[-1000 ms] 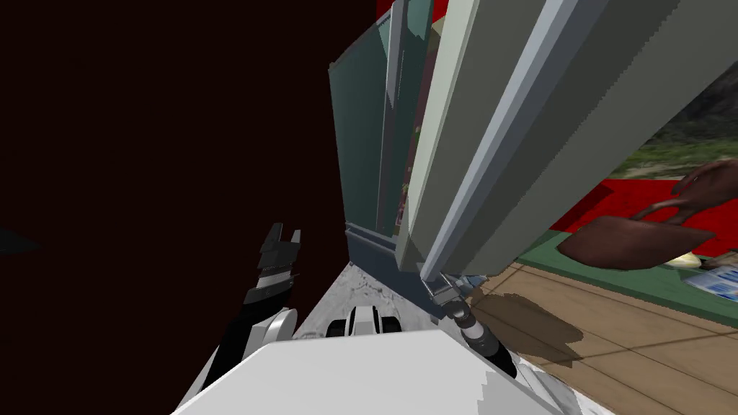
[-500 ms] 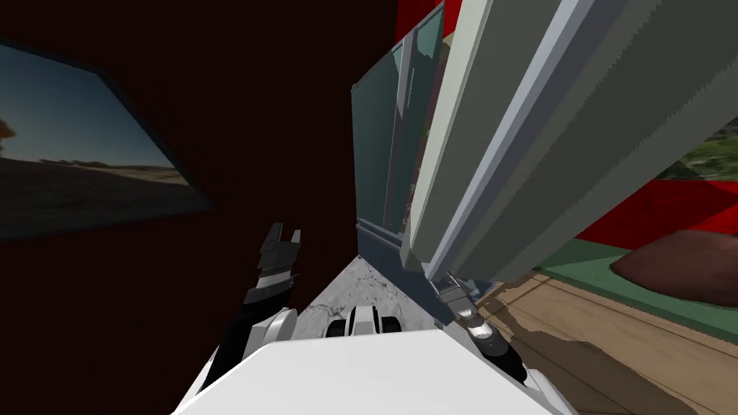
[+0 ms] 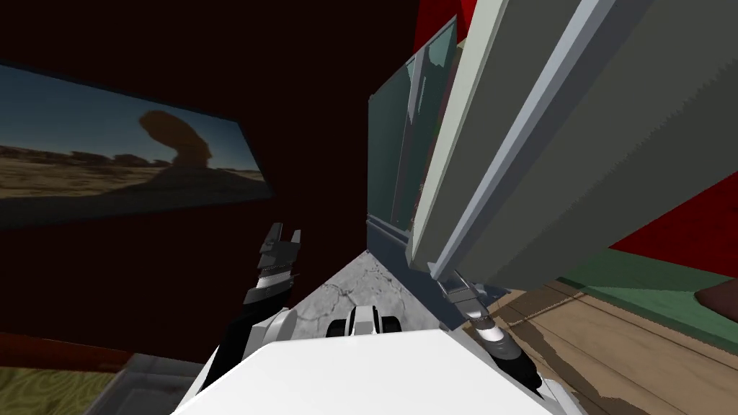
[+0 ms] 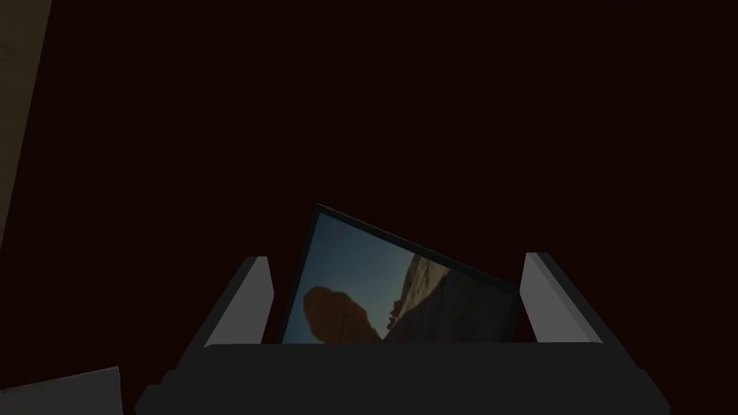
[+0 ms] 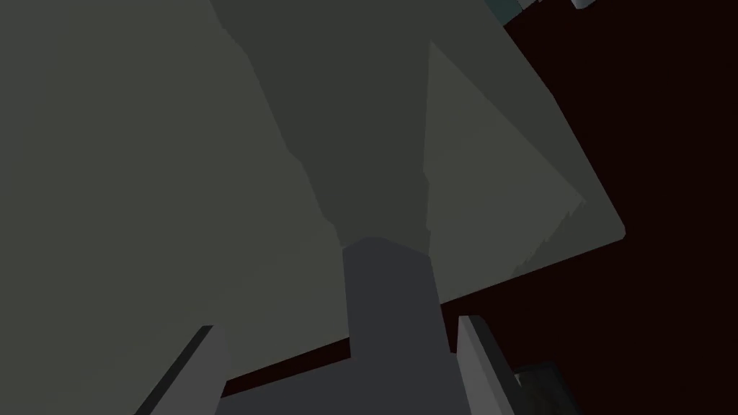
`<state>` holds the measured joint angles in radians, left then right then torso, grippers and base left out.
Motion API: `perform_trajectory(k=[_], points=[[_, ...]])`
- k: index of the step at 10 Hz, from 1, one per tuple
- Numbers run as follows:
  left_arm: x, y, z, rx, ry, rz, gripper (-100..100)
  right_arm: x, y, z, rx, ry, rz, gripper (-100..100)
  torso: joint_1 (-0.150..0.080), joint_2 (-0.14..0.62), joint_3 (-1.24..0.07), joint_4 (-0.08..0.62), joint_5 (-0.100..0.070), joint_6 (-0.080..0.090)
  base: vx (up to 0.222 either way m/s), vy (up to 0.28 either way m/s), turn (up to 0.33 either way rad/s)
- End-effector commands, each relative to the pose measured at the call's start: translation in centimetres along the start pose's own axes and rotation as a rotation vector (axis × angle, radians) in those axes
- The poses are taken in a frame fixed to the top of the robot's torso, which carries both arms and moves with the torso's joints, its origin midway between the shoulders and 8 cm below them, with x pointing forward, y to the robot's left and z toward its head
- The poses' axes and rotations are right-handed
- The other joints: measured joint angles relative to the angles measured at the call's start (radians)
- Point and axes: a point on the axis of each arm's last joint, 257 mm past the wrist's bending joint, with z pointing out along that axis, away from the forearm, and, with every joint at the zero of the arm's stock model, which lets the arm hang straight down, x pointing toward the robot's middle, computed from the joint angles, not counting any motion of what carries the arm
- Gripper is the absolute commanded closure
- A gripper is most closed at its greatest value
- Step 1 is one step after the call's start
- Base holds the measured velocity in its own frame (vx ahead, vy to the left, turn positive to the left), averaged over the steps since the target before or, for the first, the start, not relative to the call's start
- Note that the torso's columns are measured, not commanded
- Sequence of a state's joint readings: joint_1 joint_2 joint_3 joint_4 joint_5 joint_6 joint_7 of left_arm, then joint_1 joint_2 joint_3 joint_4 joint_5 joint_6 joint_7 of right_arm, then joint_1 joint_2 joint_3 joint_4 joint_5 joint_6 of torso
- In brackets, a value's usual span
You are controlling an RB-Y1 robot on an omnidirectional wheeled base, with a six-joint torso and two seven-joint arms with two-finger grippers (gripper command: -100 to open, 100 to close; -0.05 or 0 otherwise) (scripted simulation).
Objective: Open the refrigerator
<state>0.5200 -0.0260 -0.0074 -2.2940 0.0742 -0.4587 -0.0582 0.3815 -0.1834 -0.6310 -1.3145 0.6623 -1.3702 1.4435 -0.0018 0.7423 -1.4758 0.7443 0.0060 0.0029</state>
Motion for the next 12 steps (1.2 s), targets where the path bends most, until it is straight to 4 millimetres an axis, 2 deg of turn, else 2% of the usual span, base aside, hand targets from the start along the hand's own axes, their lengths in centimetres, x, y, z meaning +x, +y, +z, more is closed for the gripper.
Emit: perform_trajectory(k=[1,2,4,8,9,10,12], points=[[0.0,0.0,0.0,0.0,0.0,0.0,0,1.2,-2.3,-0.5,0.043,0.024,-0.029,100,-0.001,0.005,0.003,0.0,-0.001,0.001,-0.229,-0.015,0.388],[0.0,0.0,0.0,0.0,0.0,0.0,0,1.2,-2.4,-0.6,0.045,0.026,-0.031,100,0.003,0.004,0.003,0.001,0.001,0.003,-0.08,0.018,0.061],[0.0,0.0,0.0,0.0,0.0,0.0,0,2.1,-3.6,-1.3,0.072,0.051,-0.042,100,0.007,0.002,0.0,0.001,0.003,-0.003,-0.205,0.011,0.37],[0.0,0.0,0.0,0.0,0.0,0.0,0,3.6,-6.0,-2.9,0.132,0.1,-0.06,100,0.02,0.01,0.005,0.003,0.006,-0.003,-0.225,0.016,0.374],[0.0,0.0,0.0,0.0,0.0,0.0,0,4.2,-5.2,-3.2,0.12,0.124,-0.044,100,0.022,0.007,0.004,0.003,0.008,-0.006,-0.077,-0.019,0.064],[0.0,0.0,0.0,0.0,0.0,0.0,0,3.2,-4.1,-2.8,0.085,0.084,-0.021,100,0.02,-0.001,-0.002,0.0,0.008,-0.004,-0.163,-0.112,0.068],[0.0,0.0,0.0,0.0,0.0,0.001,0,2.6,-3.7,-2.5,0.068,0.057,-0.013,100,0.012,0.003,0.001,0.0,0.004,-0.004,-0.176,-0.105,0.078]])
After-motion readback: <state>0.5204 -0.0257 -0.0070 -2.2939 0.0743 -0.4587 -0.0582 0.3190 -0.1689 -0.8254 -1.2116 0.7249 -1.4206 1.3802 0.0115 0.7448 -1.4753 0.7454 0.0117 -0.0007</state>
